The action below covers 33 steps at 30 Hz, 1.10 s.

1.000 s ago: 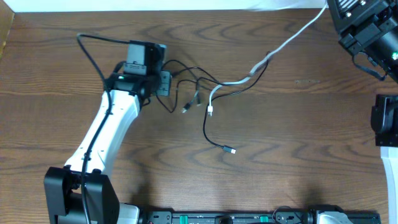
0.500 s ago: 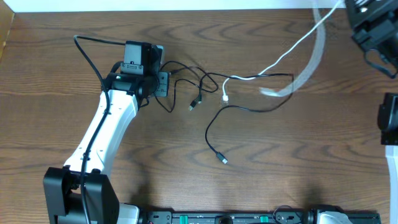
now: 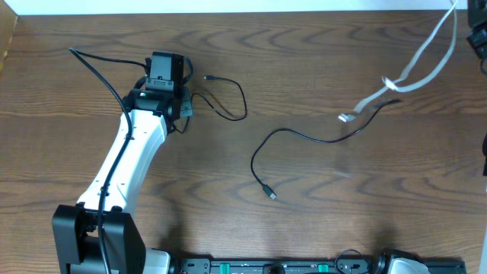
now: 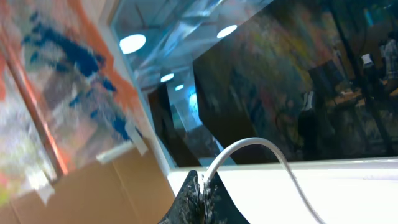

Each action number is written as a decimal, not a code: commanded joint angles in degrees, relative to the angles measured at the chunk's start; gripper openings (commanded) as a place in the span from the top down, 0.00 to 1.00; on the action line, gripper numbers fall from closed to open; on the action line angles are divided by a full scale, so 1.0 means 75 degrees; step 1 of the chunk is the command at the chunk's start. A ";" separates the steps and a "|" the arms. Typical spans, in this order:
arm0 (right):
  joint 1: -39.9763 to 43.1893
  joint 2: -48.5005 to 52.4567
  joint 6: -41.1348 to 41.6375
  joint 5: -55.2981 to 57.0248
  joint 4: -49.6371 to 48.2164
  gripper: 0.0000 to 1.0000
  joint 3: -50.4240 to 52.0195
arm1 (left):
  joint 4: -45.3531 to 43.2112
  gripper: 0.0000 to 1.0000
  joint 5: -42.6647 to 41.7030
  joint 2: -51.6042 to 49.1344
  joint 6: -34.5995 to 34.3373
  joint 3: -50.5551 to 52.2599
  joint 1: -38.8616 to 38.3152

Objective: Untangle cables

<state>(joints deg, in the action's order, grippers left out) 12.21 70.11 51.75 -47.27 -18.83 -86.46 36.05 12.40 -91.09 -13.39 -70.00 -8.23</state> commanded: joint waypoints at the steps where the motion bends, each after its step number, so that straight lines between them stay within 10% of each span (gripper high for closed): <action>1: 0.0032 -0.0061 -0.0909 -0.0530 0.0347 0.99 -0.0160 | -0.0041 0.93 0.0073 0.0009 -0.0254 -0.0096 0.0044; 4: 0.0032 -0.0058 -0.1055 -0.0548 0.0632 0.99 -0.0160 | -0.0140 0.87 -0.0842 0.0009 0.0114 -0.0096 0.0044; 7: 0.0032 -0.0055 -0.0866 -0.0399 0.0358 0.99 -0.0163 | -0.0312 0.33 -0.3077 0.0009 0.1588 -0.0096 0.0006; 11: 0.0029 -0.0055 -0.0408 -0.0017 0.0117 0.99 -0.0163 | -0.0379 0.11 -0.4517 0.0009 0.2340 -0.0096 -0.0050; 25: 0.0009 -0.0055 0.0921 0.1521 -0.2935 0.99 -0.0166 | -0.0510 0.09 -0.5837 0.0009 0.2929 -0.0096 -0.0350; 33: 0.0020 -0.0026 -0.0254 0.1632 -0.1536 0.99 -0.0166 | -0.0656 0.08 -0.5884 0.0009 0.2990 -0.0096 -0.0545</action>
<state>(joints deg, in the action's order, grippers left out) 12.19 69.97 54.98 -36.60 -33.30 -87.18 31.38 -30.35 -91.09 7.81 -70.00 -11.88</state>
